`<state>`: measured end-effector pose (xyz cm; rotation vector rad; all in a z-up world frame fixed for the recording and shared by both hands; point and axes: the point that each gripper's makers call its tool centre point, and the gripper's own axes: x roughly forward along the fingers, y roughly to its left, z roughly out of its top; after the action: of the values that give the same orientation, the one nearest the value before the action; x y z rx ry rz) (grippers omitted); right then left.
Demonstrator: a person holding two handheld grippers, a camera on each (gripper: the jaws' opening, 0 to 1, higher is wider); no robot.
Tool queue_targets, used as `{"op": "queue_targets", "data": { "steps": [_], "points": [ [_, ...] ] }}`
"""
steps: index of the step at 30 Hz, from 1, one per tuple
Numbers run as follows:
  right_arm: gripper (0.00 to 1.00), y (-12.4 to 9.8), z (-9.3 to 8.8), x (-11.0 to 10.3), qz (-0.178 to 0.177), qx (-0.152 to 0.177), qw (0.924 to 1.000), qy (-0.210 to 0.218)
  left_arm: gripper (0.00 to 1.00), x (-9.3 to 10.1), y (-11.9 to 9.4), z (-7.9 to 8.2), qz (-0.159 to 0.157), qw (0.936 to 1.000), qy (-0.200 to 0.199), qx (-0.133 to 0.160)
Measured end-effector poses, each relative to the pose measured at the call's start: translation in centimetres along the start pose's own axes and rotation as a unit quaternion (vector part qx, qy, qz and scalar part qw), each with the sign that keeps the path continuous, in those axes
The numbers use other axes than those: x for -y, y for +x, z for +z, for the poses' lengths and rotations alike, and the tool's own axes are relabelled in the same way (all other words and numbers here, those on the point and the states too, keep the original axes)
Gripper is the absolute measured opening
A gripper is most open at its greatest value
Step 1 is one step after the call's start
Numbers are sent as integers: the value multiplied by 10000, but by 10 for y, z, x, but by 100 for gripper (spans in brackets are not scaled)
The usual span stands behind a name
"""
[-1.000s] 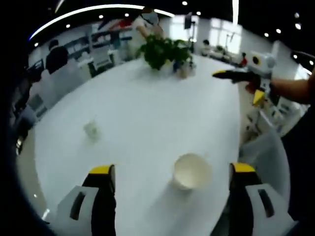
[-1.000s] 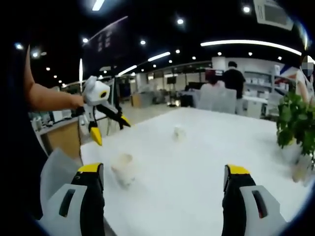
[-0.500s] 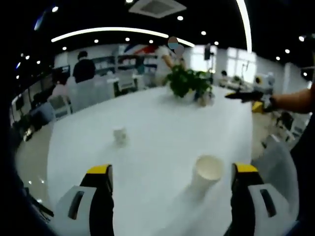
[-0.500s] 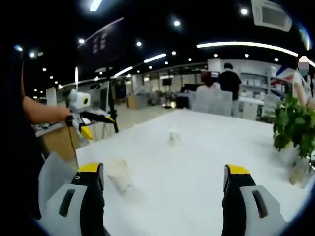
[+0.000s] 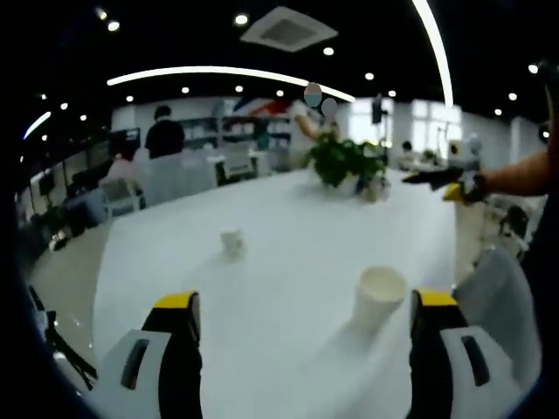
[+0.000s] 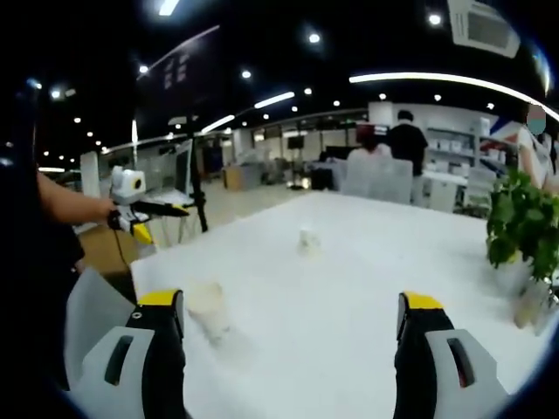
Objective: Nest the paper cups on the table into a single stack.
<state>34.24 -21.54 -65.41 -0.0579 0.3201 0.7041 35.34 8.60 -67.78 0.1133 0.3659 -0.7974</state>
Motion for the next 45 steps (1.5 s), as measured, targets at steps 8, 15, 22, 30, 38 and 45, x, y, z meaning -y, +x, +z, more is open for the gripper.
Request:
{"op": "queue_targets", "data": {
  "steps": [8,15,22,30,38,45],
  "points": [
    [100,1,-12,1,-64,65,10000,-6,99,0,-3,-17,38,10000,38,10],
    [100,2,-32,0,-81,122,9999,28,99,-4,-4,-35,117,9999,-33,0],
    [100,2,-42,2,-82,5,9999,65,99,-11,-3,-51,255,9995,36,-169],
    [100,9,-41,6,-69,-12,10000,22,99,-17,9,-64,261,9988,-212,-354],
    [100,17,-43,10,-101,-61,9999,97,99,-29,38,-57,163,9994,-151,-280],
    [100,20,-46,12,-77,-116,9997,200,99,-47,66,-55,162,9990,-271,-301]
  ]
}}
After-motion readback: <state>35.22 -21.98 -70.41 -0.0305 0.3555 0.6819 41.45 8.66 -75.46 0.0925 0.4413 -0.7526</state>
